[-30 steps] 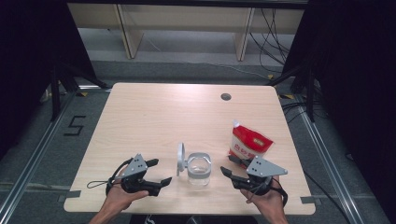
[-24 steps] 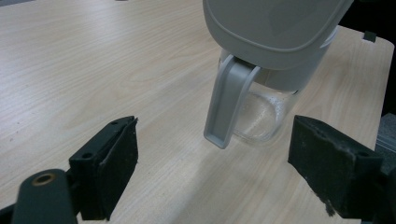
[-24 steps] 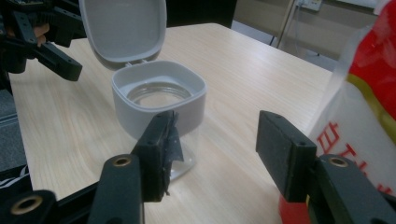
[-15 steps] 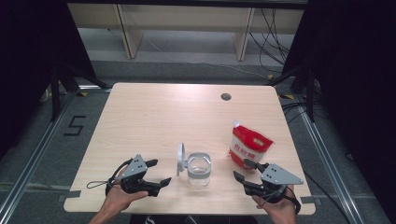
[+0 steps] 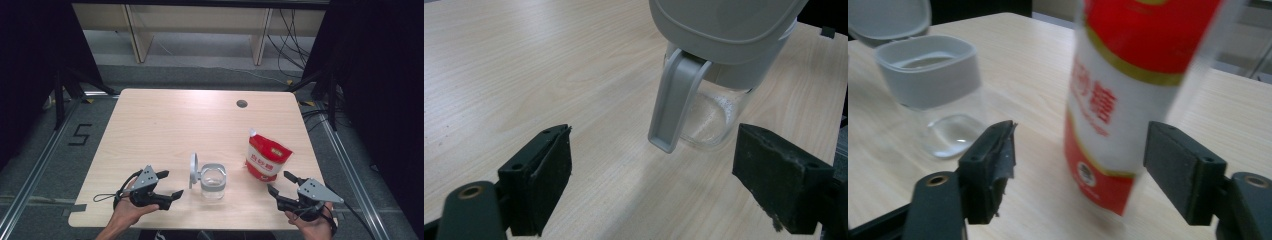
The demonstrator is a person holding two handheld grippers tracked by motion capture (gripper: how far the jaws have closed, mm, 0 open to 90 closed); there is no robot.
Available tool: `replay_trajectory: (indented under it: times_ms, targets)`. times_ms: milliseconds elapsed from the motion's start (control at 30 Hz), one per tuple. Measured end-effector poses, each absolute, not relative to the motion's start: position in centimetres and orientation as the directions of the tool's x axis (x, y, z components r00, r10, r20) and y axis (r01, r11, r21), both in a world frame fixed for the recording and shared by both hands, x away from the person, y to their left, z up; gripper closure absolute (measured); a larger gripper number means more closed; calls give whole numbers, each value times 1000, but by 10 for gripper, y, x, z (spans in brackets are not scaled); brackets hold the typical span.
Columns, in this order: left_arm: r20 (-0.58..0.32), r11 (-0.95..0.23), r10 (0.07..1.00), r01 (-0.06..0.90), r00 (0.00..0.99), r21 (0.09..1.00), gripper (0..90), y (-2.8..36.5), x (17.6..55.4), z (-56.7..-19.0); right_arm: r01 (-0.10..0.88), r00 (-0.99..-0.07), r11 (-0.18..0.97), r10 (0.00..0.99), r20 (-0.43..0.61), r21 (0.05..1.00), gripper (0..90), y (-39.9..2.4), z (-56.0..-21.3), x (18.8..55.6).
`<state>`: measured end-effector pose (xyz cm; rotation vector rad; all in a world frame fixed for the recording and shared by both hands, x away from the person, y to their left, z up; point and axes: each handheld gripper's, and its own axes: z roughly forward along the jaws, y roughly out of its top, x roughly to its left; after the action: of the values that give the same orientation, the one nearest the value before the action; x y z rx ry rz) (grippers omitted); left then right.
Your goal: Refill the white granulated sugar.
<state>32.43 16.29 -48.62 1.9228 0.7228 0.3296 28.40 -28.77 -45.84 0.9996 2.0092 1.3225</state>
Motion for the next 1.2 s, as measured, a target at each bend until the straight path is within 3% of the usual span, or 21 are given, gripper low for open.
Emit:
replay_trajectory:
  times_ms: [133,200,333,533,667,1200]
  targets:
    - [-101,-299,629,361,771,883,155,161,323,-487,321,-540,215,842,-9,922,244,-295,-464,290]
    - [-103,-301,625,360,774,883,155,161,323,-487,273,-552,248,832,-60,929,244,-300,-467,299]
    - [-106,-300,623,362,775,882,155,160,323,-488,313,-531,210,847,-13,926,224,-300,-471,305]
    - [-109,-294,625,363,773,884,155,160,323,-488,260,-552,256,830,-75,931,204,-301,-474,321]
    - [-112,-294,624,365,773,883,155,160,324,-489,276,-553,216,833,-29,936,203,-298,-477,326]
    - [-98,-307,623,357,776,882,155,159,324,-489,249,-586,232,809,-45,940,210,-292,-484,348]
